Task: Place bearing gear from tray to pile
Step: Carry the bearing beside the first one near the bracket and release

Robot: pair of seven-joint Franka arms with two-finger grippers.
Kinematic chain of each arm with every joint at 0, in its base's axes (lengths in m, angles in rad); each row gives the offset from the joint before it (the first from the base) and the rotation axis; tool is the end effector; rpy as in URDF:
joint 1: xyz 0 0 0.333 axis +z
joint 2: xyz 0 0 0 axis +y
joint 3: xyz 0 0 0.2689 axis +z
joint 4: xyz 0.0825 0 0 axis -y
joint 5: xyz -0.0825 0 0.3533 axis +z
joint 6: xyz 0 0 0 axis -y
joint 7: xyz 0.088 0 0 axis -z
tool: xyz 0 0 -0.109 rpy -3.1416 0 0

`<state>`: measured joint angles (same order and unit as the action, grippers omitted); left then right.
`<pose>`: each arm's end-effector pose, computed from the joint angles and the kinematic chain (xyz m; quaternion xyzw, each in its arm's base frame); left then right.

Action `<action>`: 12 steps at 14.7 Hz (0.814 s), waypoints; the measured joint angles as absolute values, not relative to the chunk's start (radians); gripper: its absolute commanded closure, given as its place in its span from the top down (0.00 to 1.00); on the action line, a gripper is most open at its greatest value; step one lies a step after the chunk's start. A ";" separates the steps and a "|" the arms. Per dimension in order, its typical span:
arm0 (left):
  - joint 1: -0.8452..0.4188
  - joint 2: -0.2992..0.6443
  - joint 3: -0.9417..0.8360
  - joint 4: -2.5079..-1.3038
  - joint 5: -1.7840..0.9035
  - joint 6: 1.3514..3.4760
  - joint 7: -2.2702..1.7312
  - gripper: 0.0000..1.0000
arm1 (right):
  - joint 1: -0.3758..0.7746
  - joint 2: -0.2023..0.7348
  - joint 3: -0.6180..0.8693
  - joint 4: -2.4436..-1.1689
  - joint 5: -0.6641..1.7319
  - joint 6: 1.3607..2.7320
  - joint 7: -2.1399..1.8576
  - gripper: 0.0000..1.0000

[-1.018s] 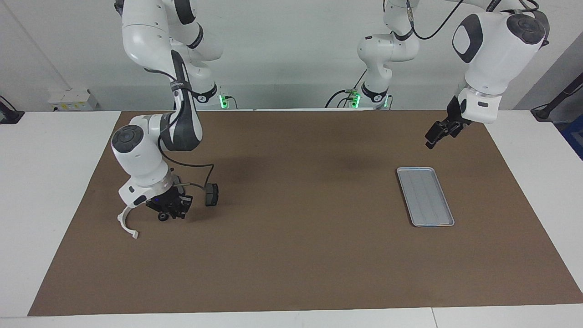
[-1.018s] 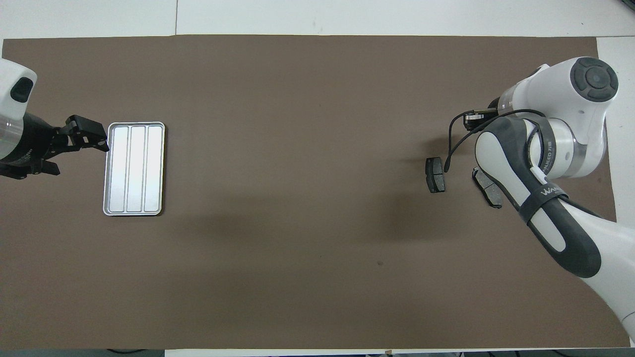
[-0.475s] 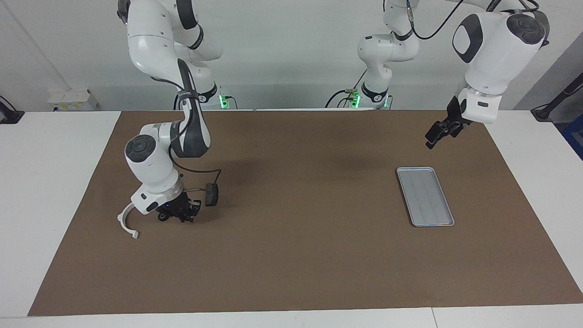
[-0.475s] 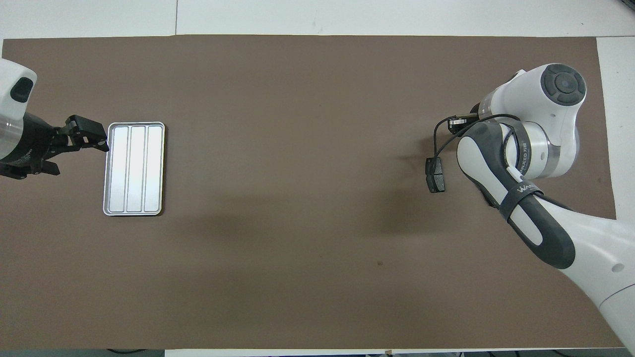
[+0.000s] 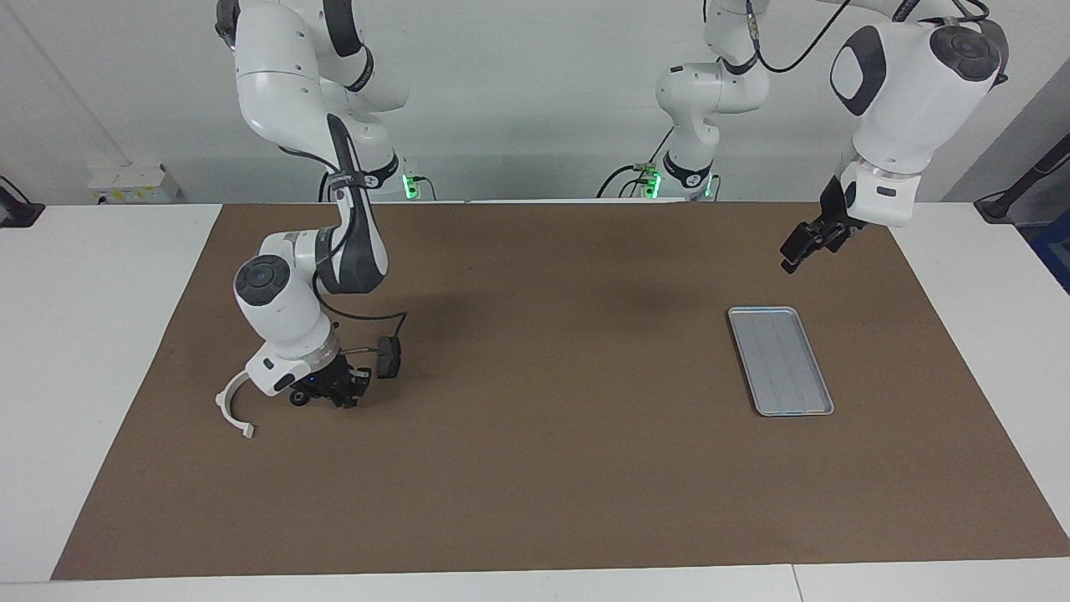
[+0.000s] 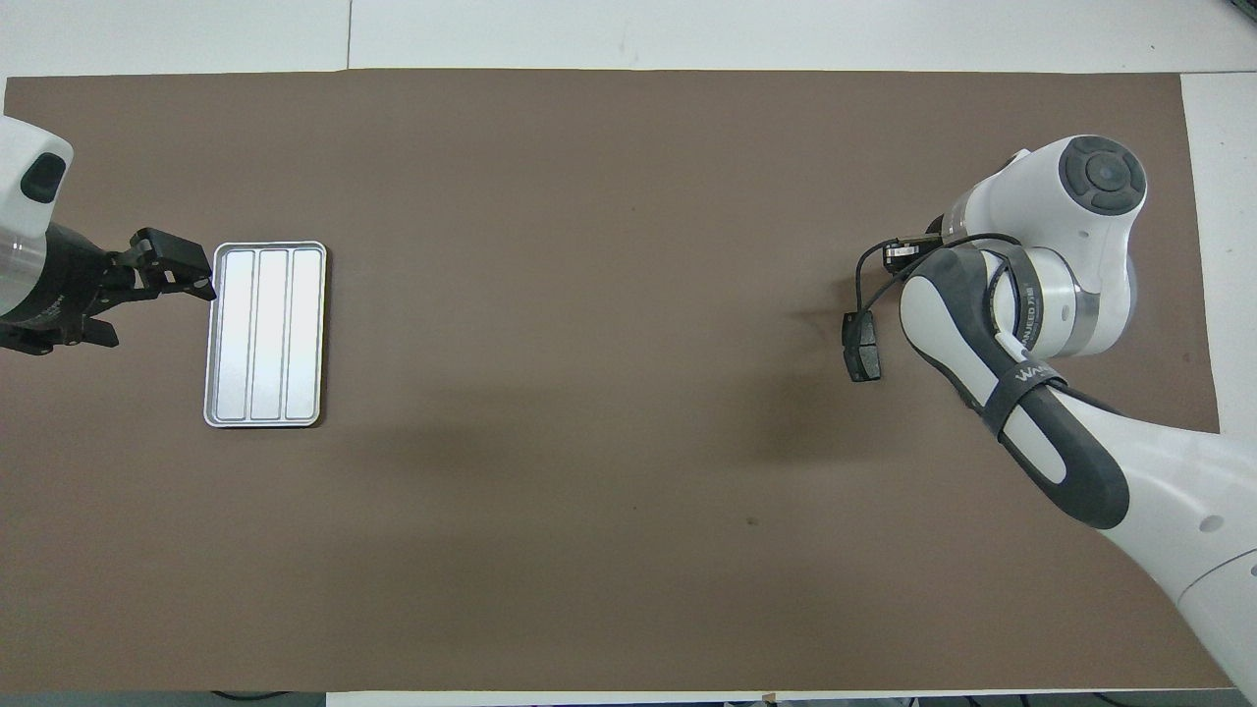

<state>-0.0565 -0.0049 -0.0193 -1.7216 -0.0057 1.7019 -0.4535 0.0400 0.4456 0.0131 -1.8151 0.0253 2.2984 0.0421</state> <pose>0.5275 -0.0406 0.5223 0.9821 0.1881 -0.0079 0.0007 0.6065 0.0324 0.2733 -0.9997 0.0034 -0.0182 0.0133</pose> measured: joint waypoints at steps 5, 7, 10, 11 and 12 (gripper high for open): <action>-0.056 -0.005 -0.019 -1.722 -0.006 1.702 -0.453 1.00 | 0.039 0.448 0.013 -1.841 0.025 2.333 0.032 0.00; -0.056 -0.005 -0.019 -1.722 -0.006 1.702 -0.453 1.00 | 0.039 0.445 0.013 -1.847 0.025 2.341 0.031 0.05; -0.056 -0.005 -0.019 -1.722 -0.006 1.702 -0.453 1.00 | 0.039 0.445 0.013 -1.847 0.025 2.341 0.031 0.38; -0.056 -0.005 -0.019 -1.722 -0.006 1.702 -0.453 1.00 | 0.039 0.446 0.013 -1.847 0.025 2.341 0.031 0.42; -0.056 -0.005 -0.019 -1.722 -0.006 1.702 -0.453 1.00 | 0.039 0.446 0.013 -1.847 0.025 2.341 0.031 0.45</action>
